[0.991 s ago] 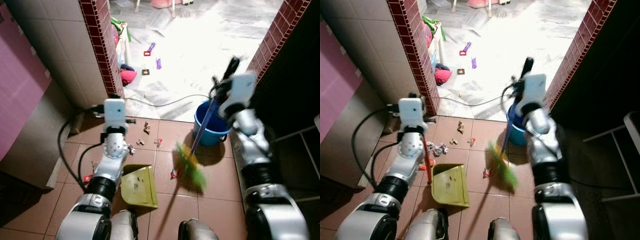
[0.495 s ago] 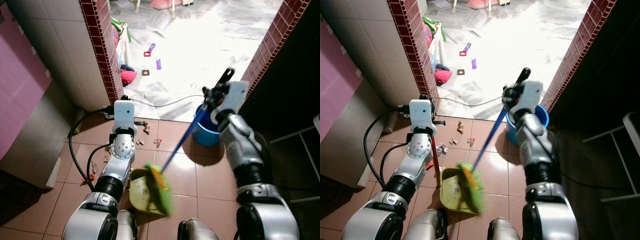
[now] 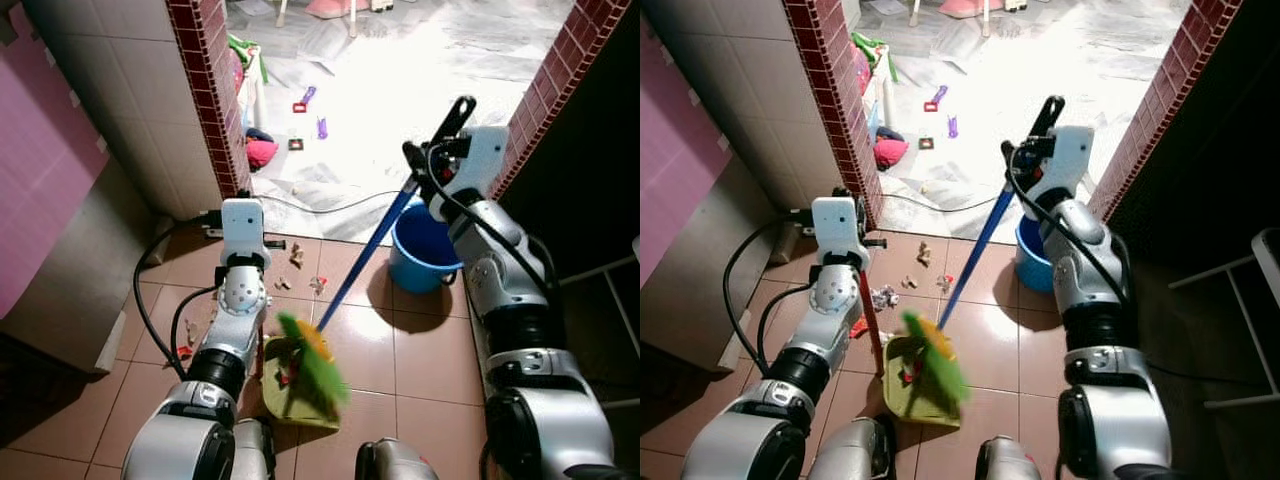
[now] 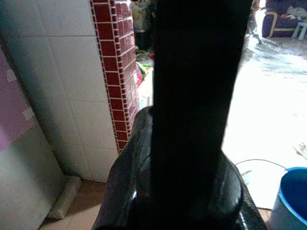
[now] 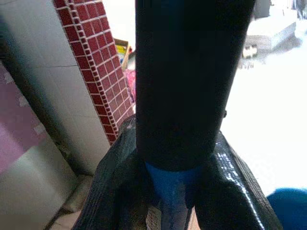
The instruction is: Sweep floor
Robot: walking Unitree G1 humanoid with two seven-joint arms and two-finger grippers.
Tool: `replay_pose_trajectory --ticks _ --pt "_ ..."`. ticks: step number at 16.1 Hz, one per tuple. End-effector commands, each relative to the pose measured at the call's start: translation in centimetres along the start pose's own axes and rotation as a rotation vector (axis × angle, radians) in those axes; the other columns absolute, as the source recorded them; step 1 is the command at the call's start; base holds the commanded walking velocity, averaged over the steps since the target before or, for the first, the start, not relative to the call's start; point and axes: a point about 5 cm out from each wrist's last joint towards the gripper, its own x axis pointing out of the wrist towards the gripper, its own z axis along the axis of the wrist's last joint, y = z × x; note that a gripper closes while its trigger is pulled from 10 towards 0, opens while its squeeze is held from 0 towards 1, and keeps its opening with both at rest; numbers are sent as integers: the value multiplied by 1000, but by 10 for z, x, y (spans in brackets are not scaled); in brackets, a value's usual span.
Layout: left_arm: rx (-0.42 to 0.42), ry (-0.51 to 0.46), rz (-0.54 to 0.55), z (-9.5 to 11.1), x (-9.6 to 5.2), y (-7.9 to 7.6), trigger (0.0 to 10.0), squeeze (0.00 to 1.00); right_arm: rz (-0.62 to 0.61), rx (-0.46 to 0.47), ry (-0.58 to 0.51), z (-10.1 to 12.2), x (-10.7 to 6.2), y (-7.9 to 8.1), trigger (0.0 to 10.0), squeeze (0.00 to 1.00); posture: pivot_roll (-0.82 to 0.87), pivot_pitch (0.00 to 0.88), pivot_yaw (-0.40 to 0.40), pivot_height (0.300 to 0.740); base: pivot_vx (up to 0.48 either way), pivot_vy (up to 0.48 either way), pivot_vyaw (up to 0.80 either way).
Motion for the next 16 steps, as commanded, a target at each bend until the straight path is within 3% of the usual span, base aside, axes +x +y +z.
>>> replay_pose_trajectory --ticks 1,4,7,9,10,11,13,16 --pt "-44 -29 -28 12 7 -2 10000 0 6 -64 -124 32 6 0 10000 0 -104 69 12 740 0 0 0" --pt "-42 -40 -79 12 6 1 10000 0 -57 -164 -203 52 2 -17 10000 0 -104 69 12 740 0 0 0" --pt "-66 -30 -98 10 5 2 10000 0 -79 -191 -185 50 0 -26 10000 0 -100 66 11 740 0 0 0" --pt "-104 -53 -164 15 4 -2 10000 0 -125 -267 -128 36 -6 -34 10000 0 -98 63 9 740 0 0 0" --pt "-135 -90 -237 23 2 -4 10000 0 -170 -297 -57 17 -13 -42 10000 0 -98 63 9 740 0 0 0" --pt "-135 -90 -237 23 2 -4 10000 0 -170 -297 -57 17 -13 -42 10000 0 -98 63 9 740 0 0 0" --pt "-169 -129 -358 32 -2 -8 10000 0 -183 -355 13 -2 -21 -45 10000 0 -89 64 13 740 0 0 0" --pt "-176 -138 -436 34 -6 -8 10000 0 -175 -368 38 -12 -24 -43 10000 0 -89 66 15 740 0 0 0"
